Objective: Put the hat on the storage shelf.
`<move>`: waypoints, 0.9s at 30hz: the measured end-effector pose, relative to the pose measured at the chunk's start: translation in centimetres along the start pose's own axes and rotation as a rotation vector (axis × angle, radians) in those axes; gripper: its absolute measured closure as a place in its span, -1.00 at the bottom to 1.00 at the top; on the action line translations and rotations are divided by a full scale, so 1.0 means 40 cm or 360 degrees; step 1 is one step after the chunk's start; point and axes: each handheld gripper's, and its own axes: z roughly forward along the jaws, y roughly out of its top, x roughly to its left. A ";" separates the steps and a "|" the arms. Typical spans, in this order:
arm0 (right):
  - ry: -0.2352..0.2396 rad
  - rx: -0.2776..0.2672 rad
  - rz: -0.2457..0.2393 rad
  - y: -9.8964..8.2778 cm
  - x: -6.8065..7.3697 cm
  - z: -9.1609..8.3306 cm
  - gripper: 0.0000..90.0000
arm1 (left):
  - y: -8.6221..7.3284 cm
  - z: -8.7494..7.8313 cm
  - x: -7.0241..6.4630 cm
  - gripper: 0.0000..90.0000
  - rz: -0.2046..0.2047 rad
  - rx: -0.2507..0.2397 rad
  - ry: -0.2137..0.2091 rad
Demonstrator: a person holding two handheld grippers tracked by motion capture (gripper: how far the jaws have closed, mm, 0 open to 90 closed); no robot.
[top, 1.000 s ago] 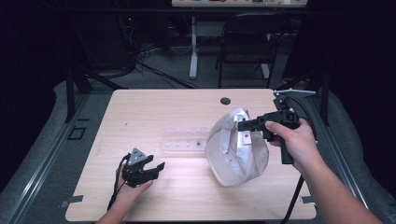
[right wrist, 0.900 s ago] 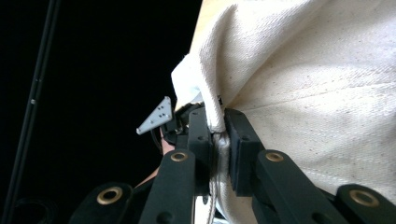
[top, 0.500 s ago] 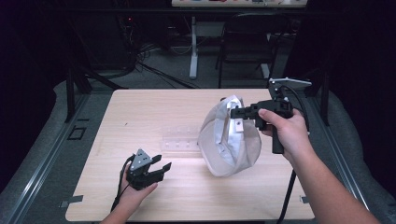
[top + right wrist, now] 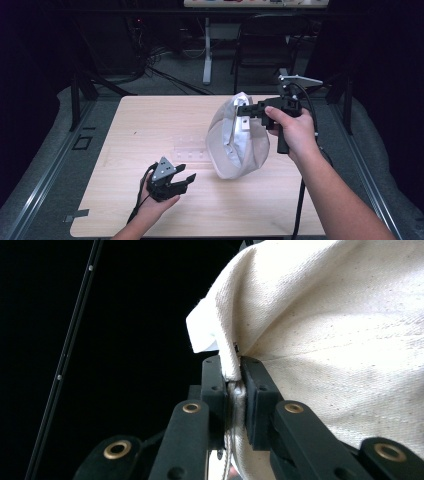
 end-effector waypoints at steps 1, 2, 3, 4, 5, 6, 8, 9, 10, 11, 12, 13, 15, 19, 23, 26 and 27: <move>0.0001 -0.0003 -0.0001 0.004 0.001 0.004 0.82 | 0.004 0.003 -0.005 0.04 0.0011 -0.0001 0.0002; 0.0001 -0.0012 0.0004 0.006 0.002 0.007 0.82 | 0.010 0.009 -0.011 0.03 0.0028 0.0000 -0.0010; 0.0001 -0.0013 0.0003 0.009 0.002 0.009 0.82 | 0.016 0.015 -0.019 0.01 0.0035 0.0001 -0.0020; 0.0000 -0.0027 0.0012 0.011 0.003 0.013 0.82 | 0.021 0.022 -0.028 -0.01 0.0049 -0.0002 -0.0028; 0.0001 -0.0032 0.0013 0.014 0.002 0.015 0.82 | 0.025 0.027 -0.036 -0.02 0.0061 -0.0001 -0.0030; 0.0004 -0.0035 0.0016 0.016 0.002 0.017 0.82 | 0.032 0.036 -0.049 -0.02 0.0087 -0.0001 -0.0037; 0.0001 -0.0042 0.0023 0.023 -0.001 0.022 0.82 | 0.043 0.049 -0.072 -0.05 0.0131 -0.0007 -0.0030; -0.0001 -0.0043 0.0032 0.026 -0.001 0.023 0.82 | 0.046 0.054 -0.079 -0.06 0.0141 -0.0009 -0.0032; 0.0000 -0.0056 0.0036 0.027 -0.002 0.026 0.82 | 0.054 0.063 -0.090 -0.06 0.0157 -0.0009 -0.0033; -0.0005 -0.0057 0.0033 0.031 -0.002 0.027 0.82 | 0.059 0.071 -0.098 -0.06 0.0167 -0.0013 -0.0034; -0.0005 -0.0067 0.0040 0.032 -0.001 0.029 0.82 | 0.064 0.079 -0.104 -0.06 0.0171 -0.0012 -0.0034; -0.0006 -0.0072 0.0043 0.035 -0.001 0.030 0.82 | 0.069 0.084 -0.108 -0.08 0.0175 -0.0006 -0.0036; -0.0009 -0.0085 0.0045 0.040 0.002 0.032 0.82 | 0.081 0.100 -0.118 -0.10 0.0173 -0.0006 -0.0042; -0.0012 -0.0094 0.0044 0.049 0.008 0.036 0.82 | 0.102 0.131 -0.138 -0.11 0.0216 0.0022 -0.0007; -0.0009 -0.0107 0.0045 0.053 0.013 0.043 0.82 | 0.117 0.156 -0.148 -0.08 0.0240 0.0016 0.0092; -0.0007 -0.0114 0.0051 0.054 0.016 0.048 0.82 | 0.123 0.166 -0.148 0.10 0.0233 0.0040 0.0162; -0.0006 -0.0115 0.0050 0.054 0.017 0.048 0.82 | 0.124 0.166 -0.146 0.18 0.0230 0.0056 0.0172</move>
